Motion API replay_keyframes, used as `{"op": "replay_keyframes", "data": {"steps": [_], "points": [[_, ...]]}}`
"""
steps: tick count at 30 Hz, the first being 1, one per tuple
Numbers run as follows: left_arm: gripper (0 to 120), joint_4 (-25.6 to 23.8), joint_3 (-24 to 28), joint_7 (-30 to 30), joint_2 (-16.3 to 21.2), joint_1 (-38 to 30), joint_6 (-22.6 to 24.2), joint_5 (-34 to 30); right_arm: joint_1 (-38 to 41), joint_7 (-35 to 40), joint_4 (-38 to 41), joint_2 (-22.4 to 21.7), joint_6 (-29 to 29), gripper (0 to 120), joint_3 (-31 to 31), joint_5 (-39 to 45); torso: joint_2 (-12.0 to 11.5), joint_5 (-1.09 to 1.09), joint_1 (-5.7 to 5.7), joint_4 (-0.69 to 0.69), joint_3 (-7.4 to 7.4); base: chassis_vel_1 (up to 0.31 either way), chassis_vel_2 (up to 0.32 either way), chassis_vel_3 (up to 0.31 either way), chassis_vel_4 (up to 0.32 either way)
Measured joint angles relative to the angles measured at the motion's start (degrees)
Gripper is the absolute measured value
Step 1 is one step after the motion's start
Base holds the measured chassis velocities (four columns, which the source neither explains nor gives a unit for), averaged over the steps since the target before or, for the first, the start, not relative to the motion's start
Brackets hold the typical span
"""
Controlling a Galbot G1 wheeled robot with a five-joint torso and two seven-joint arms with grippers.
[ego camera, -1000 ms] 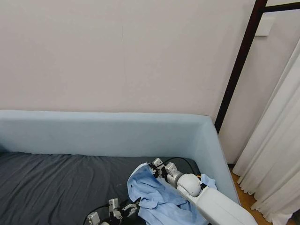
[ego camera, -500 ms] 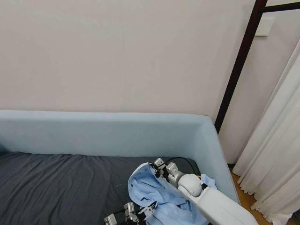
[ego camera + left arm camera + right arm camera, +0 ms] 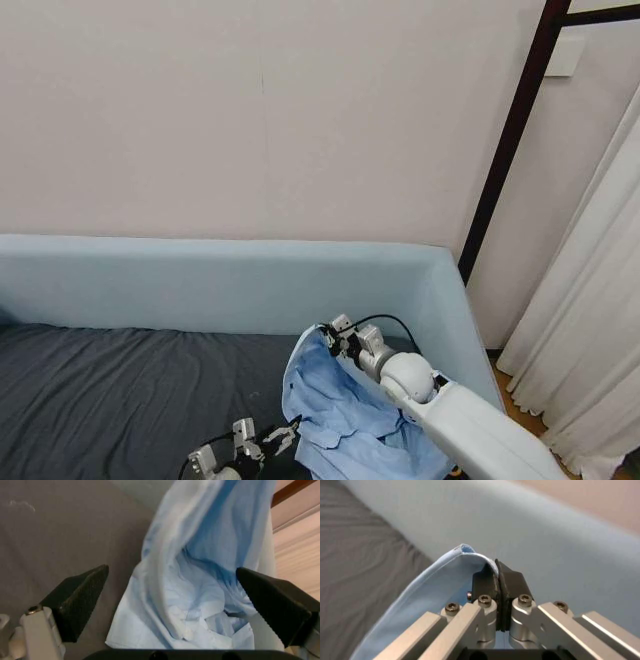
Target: Pick up the clothes from the sofa and hang them on the clothes hanger.
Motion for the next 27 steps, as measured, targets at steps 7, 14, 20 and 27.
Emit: {"op": "replay_keyframes", "data": {"steps": [7,14,20,27], "points": [[100,-3.2,0.1,2.0,-1.2,3.1,-4.4,8.4,9.2,3.8,7.4,-3.9,-3.3,0,0.7,1.7,0.0,-0.01,0.00,0.00,0.00,0.000,0.000,0.000,0.000],[100,-8.9,-1.2,2.5,-0.9,5.2,-7.2,11.5,15.6,4.7,8.8,-6.1,-4.2,0,1.9,4.6,0.0,0.00,0.00,0.00,0.00,0.000,0.000,0.000,0.000],[100,-14.8,-3.1,3.9,0.3,6.6,-12.8,17.8,17.8,5.6,8.9,-7.0,-5.1,0,3.1,6.0,0.0,0.01,0.00,0.00,0.00,0.000,0.000,0.000,0.000],[100,-17.8,-0.1,3.9,0.4,3.1,-15.2,24.1,21.9,10.1,10.3,-5.9,-7.9,0,3.4,9.4,0.0,0.00,0.00,-0.02,0.00,0.000,0.000,0.000,0.000]]}}
